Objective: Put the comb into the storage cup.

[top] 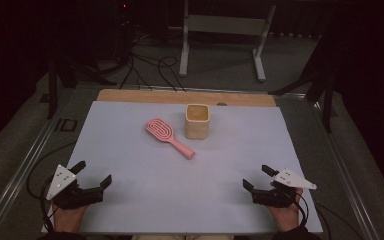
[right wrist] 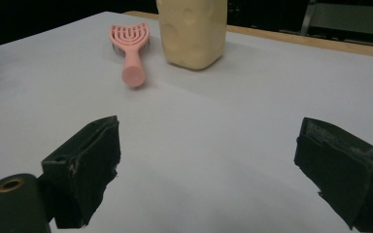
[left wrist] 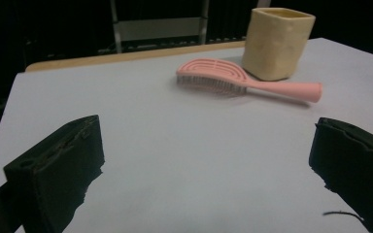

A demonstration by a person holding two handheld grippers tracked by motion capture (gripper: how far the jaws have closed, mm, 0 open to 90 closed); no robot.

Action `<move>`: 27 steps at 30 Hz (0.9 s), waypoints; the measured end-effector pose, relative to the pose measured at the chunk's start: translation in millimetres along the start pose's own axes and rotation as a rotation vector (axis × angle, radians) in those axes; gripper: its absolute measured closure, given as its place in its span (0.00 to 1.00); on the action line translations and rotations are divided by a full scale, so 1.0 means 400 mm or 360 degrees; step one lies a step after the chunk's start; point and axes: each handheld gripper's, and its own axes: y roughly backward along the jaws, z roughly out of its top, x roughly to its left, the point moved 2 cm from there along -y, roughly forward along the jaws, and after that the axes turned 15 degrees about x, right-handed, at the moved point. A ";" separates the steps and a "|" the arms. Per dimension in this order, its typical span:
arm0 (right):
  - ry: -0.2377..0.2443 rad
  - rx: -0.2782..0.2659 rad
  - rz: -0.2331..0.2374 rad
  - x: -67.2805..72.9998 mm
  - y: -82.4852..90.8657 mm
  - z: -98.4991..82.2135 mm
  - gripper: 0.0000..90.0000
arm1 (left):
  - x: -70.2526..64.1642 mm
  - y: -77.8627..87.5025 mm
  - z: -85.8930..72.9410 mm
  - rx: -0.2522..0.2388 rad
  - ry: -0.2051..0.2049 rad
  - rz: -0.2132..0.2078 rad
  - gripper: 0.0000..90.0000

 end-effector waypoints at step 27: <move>0.0002 0.0003 0.0044 0.018 -0.018 0.021 0.10 | -0.006 -0.017 -0.002 0.0015 -0.0050 0.0094 0.00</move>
